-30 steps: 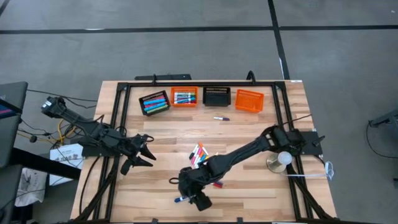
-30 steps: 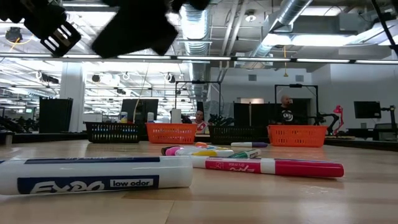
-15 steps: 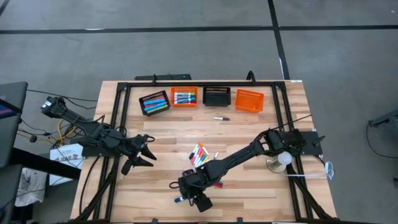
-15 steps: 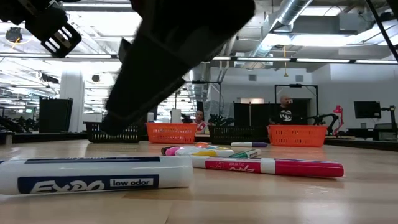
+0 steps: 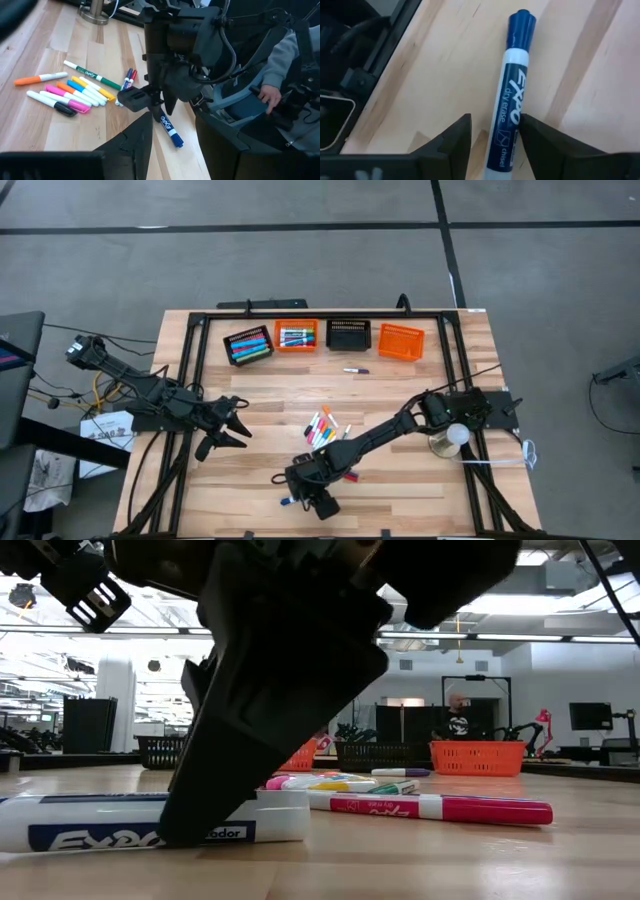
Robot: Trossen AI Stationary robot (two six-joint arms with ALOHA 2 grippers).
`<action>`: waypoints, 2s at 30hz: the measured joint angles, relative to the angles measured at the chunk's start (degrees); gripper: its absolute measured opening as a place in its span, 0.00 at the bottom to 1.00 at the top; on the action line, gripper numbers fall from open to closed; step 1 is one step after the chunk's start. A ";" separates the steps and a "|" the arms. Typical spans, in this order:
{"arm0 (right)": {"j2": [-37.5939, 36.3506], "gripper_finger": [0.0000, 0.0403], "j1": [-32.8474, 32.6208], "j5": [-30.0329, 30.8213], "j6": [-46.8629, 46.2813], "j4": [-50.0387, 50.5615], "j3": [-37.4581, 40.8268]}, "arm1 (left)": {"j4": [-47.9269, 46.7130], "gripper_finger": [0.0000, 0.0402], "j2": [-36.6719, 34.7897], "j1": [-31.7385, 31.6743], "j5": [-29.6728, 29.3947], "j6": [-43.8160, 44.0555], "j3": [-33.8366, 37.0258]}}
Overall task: Pick & Place Markers
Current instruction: Put the blue marker pen into the left orange bin
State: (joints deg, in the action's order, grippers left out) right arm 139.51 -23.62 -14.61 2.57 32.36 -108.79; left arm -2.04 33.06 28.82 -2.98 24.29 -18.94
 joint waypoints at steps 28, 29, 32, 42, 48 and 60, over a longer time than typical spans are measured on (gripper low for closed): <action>1.66 0.11 1.95 5.13 -8.38 8.14 -9.59 | 0.00 0.37 0.00 0.00 0.16 0.17 -0.02; 1.66 0.11 2.20 5.09 -7.55 9.24 -11.17 | 0.00 0.37 0.00 0.00 0.34 0.17 -0.02; 1.47 0.11 3.06 4.81 -5.62 13.77 -16.01 | 0.00 0.37 0.00 0.00 1.32 0.20 -0.02; -2.43 0.11 6.58 -1.91 0.79 27.13 -24.52 | -0.04 0.37 -0.09 0.02 13.13 0.20 -0.04; -8.63 0.11 9.08 -9.49 3.32 29.79 -24.54 | -0.04 0.37 -0.11 0.01 12.60 0.00 -0.06; -18.04 0.11 13.91 -36.06 6.49 14.61 -24.61 | -0.03 0.37 -0.11 0.00 11.58 -2.19 -0.07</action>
State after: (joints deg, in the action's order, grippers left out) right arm 121.47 -9.70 -50.66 9.05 46.97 -133.40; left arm -2.07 32.95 28.82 8.60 22.11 -19.00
